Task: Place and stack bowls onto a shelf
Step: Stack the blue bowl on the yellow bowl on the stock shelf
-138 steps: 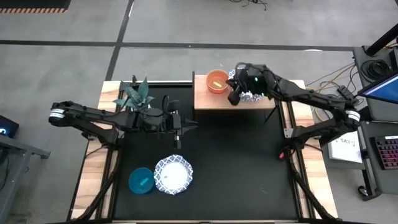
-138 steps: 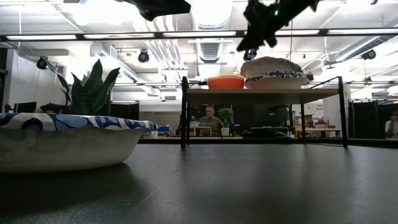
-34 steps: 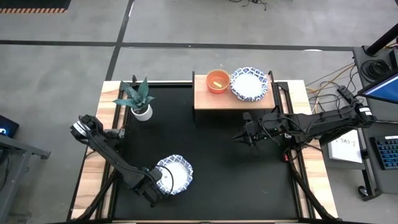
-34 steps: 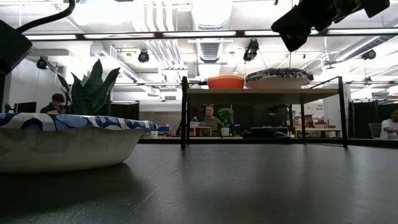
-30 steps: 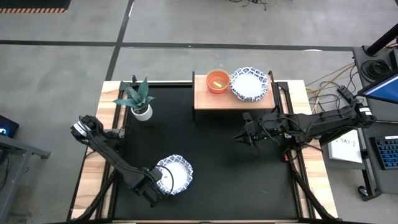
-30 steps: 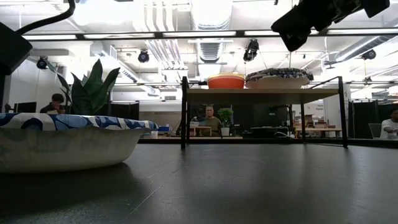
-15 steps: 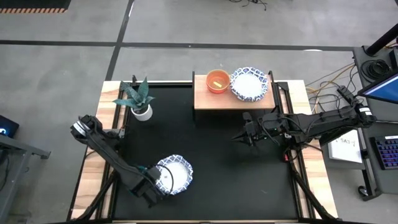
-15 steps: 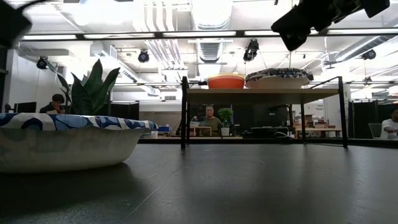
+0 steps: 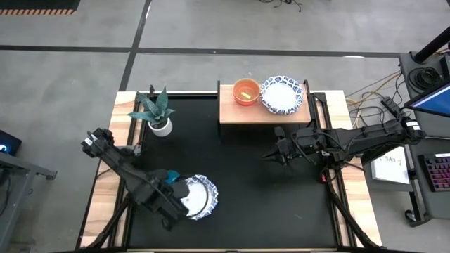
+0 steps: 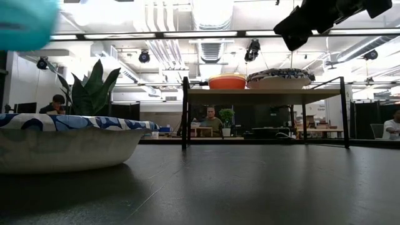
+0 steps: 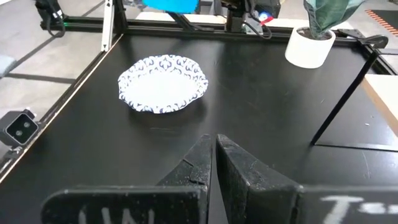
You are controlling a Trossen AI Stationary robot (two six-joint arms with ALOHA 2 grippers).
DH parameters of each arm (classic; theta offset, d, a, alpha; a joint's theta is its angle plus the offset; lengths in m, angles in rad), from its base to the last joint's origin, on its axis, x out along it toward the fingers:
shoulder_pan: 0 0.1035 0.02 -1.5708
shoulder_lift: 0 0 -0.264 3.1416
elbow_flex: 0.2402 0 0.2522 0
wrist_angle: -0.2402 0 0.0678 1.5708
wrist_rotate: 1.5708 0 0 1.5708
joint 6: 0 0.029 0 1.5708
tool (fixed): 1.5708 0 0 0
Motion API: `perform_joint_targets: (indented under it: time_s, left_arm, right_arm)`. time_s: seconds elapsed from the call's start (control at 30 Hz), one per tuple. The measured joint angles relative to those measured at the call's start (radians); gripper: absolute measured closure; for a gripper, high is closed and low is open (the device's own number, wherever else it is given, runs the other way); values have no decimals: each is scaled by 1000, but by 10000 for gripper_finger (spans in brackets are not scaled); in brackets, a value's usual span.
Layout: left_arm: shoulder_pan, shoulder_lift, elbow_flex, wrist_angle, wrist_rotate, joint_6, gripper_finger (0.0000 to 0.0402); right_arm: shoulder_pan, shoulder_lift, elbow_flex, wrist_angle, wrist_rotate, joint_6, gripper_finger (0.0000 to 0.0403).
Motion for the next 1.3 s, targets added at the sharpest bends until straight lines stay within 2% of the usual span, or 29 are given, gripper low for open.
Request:
perform_joint_targets:
  time_s: [0.1,0.27,0.43,0.57,0.73,0.93,1.3]
  left_arm:
    - [48,0,42,-2,-82,143,402]
    - [172,0,50,-13,-164,422,402]
    - [316,4,37,-11,-329,711,402]
    - [433,5,37,62,-403,930,402]
    - [566,6,37,229,-411,1150,402]
    - [672,6,37,417,-412,1384,402]
    - [817,18,35,853,-407,1669,401]
  right_arm:
    - [0,0,0,-6,-6,-18,390]
    - [0,0,-1,-57,-8,-29,390]
    - [0,-3,-2,-87,-8,-29,390]
    - [0,-19,-2,-88,-9,-36,390]
    - [0,-43,-2,-109,-10,-43,390]
    - [0,-48,-2,-114,-11,-43,390]
    - [0,-48,-6,-142,-11,-27,390]
